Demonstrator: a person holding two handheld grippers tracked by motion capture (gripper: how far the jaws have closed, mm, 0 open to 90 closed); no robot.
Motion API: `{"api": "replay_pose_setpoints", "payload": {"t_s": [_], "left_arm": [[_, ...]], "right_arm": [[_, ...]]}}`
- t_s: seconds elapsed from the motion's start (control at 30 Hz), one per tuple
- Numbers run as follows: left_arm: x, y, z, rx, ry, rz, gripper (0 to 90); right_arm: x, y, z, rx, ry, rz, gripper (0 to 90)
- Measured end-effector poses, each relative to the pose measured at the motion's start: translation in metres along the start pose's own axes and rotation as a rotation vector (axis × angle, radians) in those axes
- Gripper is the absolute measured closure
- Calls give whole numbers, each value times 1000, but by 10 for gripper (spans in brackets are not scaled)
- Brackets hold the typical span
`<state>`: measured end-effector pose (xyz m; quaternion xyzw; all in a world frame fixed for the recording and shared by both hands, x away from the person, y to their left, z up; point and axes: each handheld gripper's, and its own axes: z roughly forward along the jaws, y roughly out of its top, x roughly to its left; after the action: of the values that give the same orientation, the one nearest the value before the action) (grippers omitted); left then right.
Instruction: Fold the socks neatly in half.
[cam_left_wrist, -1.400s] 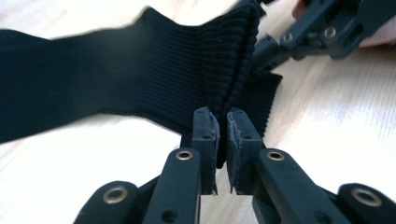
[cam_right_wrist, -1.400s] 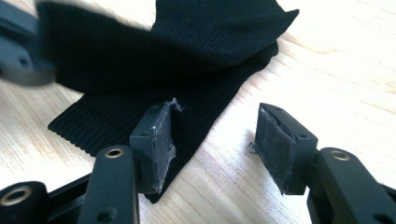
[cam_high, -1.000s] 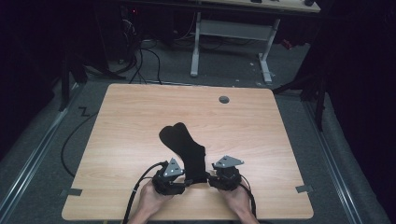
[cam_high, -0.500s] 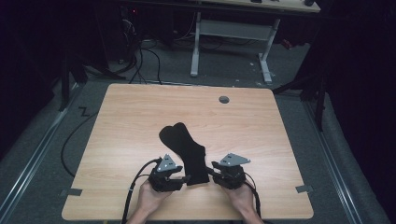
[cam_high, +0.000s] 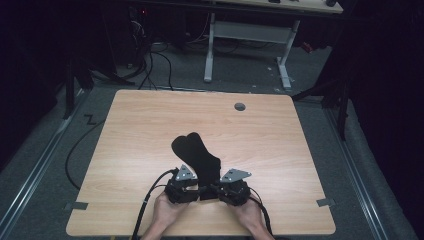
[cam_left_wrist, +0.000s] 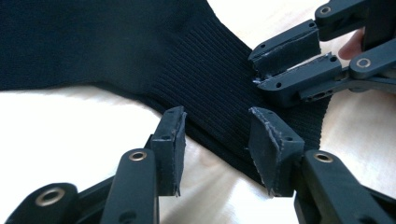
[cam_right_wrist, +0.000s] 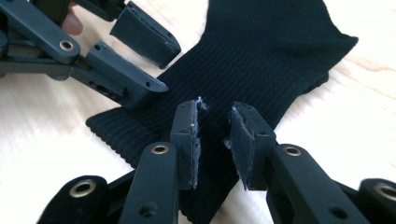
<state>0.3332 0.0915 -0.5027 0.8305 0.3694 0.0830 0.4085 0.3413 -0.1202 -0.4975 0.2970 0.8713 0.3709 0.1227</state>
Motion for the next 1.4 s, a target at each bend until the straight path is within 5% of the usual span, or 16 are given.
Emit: {"api": "replay_pose_setpoints", "payload": {"t_s": [0.2, 0.33, 0.63, 0.9, 1.1, 1.4], "left_arm": [[-16, -3, -4, 32, -26, 12, 569], [-11, -3, -7, 19, -24, 1, 540], [30, 18, -21, -57, 98, -74, 470], [66, 38, -26, -78, 202, -132, 452], [79, 43, -21, -49, 304, -117, 443], [94, 49, -5, -6, 387, -119, 439]], "right_arm": [[10, -12, -11, 4, 10, -32, 712], [14, -14, -16, 17, 17, -61, 711], [11, 4, -19, -36, 5, -49, 683], [9, 7, -2, -17, -2, -41, 683], [11, 2, 1, -3, 7, -47, 689], [9, 1, 4, -8, 22, -38, 683]]}}
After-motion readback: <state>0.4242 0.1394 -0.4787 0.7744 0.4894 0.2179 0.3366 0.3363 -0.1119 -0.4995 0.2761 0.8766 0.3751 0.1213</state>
